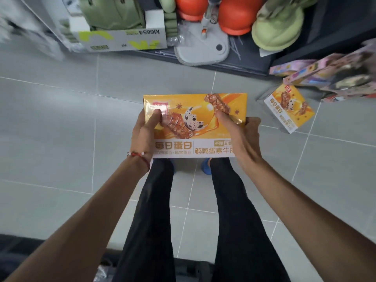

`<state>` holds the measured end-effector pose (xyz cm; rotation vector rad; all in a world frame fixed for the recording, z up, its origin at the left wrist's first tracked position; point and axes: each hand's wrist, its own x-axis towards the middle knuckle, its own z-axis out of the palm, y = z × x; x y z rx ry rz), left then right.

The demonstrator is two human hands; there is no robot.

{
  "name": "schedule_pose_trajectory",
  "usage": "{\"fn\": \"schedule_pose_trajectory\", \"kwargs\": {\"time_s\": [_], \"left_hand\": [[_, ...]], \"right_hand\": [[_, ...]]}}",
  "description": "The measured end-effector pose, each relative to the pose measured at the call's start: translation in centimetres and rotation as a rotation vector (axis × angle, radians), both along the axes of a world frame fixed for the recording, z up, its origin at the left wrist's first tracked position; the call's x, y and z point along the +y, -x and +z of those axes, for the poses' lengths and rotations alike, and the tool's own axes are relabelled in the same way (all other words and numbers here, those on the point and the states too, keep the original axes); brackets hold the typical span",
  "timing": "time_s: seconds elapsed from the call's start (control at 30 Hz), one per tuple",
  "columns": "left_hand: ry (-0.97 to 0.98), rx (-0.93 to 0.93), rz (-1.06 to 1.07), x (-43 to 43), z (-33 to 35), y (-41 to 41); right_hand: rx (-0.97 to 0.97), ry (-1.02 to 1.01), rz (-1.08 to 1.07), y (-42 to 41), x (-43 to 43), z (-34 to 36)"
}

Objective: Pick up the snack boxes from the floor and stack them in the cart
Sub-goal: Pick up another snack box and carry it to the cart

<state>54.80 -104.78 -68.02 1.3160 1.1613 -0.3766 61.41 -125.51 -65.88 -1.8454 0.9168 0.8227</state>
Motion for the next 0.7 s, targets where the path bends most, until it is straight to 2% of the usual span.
{"fn": "schedule_pose_trajectory", "kwargs": {"time_s": [0.13, 0.37, 0.7], "left_hand": [[0.054, -0.054, 0.035, 2.0, 7.0, 0.6], [0.117, -0.167, 0.093, 3.5, 19.9, 0.2], [0.139, -0.354, 0.093, 6.8, 32.7, 2.7]], "right_hand": [[-0.013, -0.102, -0.036, 0.8, 1.1, 7.1], [-0.164, -0.199, -0.052, 1.4, 2.6, 19.3], [-0.347, -0.412, -0.017, 2.5, 5.3, 32.0]]}}
